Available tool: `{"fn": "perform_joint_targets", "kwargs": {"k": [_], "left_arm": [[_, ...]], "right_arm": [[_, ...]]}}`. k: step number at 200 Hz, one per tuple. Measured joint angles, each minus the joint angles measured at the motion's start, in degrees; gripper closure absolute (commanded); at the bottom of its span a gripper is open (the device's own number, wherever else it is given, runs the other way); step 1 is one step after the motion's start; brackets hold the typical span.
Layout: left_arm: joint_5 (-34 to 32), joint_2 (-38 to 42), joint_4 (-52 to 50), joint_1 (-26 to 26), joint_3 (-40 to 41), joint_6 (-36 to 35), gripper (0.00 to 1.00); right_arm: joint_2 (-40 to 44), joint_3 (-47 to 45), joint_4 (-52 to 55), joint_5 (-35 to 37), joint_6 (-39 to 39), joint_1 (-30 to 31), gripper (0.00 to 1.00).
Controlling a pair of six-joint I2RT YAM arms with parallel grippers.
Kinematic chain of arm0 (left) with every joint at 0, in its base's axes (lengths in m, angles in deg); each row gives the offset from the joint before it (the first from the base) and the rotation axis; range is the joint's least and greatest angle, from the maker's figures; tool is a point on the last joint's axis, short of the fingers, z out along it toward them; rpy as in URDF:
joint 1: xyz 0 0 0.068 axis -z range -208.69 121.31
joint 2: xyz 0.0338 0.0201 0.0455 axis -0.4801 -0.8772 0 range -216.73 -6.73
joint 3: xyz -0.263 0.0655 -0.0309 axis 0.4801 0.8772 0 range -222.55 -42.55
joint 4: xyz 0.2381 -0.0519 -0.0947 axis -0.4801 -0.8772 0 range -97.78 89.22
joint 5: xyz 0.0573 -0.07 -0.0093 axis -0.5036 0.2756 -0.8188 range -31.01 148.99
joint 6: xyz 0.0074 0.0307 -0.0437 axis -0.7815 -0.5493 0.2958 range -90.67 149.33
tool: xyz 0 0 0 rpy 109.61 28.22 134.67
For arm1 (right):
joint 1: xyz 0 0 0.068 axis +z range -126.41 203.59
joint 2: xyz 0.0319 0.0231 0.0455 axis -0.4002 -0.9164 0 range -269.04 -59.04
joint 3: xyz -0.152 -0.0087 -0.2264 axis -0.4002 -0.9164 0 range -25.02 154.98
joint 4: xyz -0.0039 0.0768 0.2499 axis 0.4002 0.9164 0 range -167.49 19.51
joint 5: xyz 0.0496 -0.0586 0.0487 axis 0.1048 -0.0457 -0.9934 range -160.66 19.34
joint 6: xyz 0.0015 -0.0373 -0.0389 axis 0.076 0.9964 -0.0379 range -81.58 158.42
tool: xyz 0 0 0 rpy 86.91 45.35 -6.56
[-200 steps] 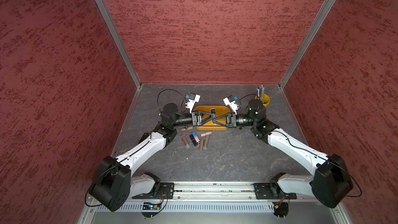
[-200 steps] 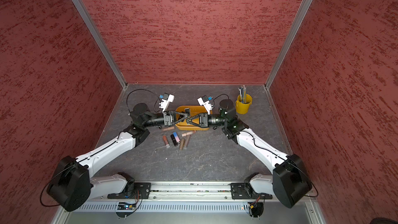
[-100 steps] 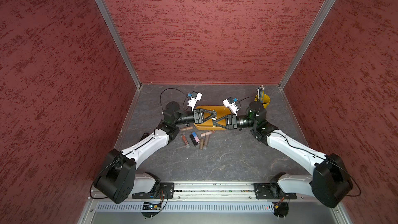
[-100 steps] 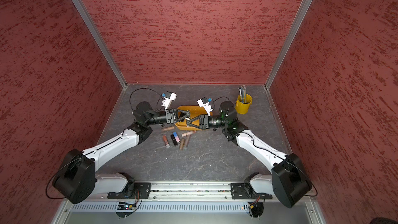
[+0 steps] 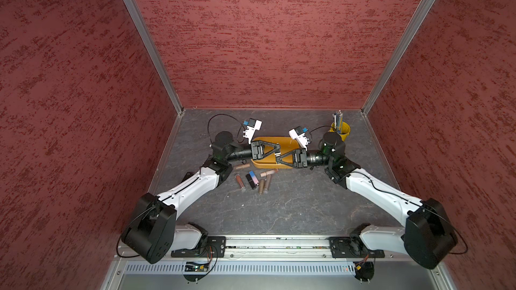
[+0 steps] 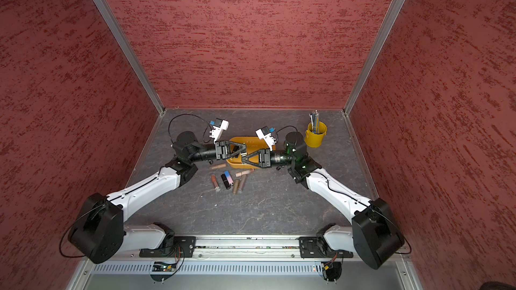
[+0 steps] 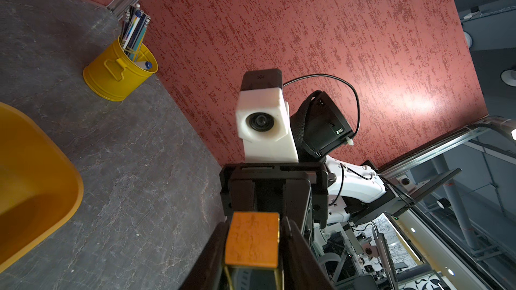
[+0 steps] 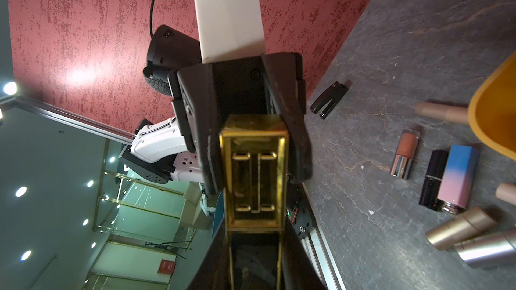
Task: Put the lipstick into the storage box
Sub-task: Pick up the lipstick at the center of the board.
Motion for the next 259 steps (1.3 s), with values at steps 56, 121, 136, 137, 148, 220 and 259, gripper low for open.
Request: {"fn": "perform_joint_targets", "kwargs": {"k": [56, 121, 136, 137, 148, 220, 259], "left_arm": [[0.3, 0.0, 0.0, 0.0, -0.5, 0.6, 0.91], [0.3, -0.2, -1.4, 0.0, -0.5, -0.1, 0.97], [0.3, -0.2, -2.3, -0.3, -0.5, -0.5, 0.97], [0.3, -0.2, -2.4, -0.3, -0.5, -0.5, 0.97], [0.2, -0.2, -4.5, -0.7, -0.8, -1.3, 0.97], [-9.8, -6.6, -44.0, -1.5, -21.0, -21.2, 0.96], [-21.0, -16.8, -62.4, 0.5, -34.9, -30.6, 0.96]], "right_arm": [[0.0, -0.2, -1.0, -0.3, 0.2, 0.0, 0.8], [0.0, -0.3, -0.7, 0.3, 0.1, 0.0, 0.22], [0.1, -0.3, -0.2, 0.7, 0.5, -0.3, 0.2], [0.2, -0.3, -0.1, 0.7, 0.5, -0.3, 0.2], [0.7, -0.3, 1.1, 1.3, 1.0, -1.0, 0.19], [7.6, 9.4, 32.8, 19.6, 19.2, -3.5, 0.18], [6.6, 10.1, 43.9, 27.7, 24.5, -3.5, 0.18]]}}
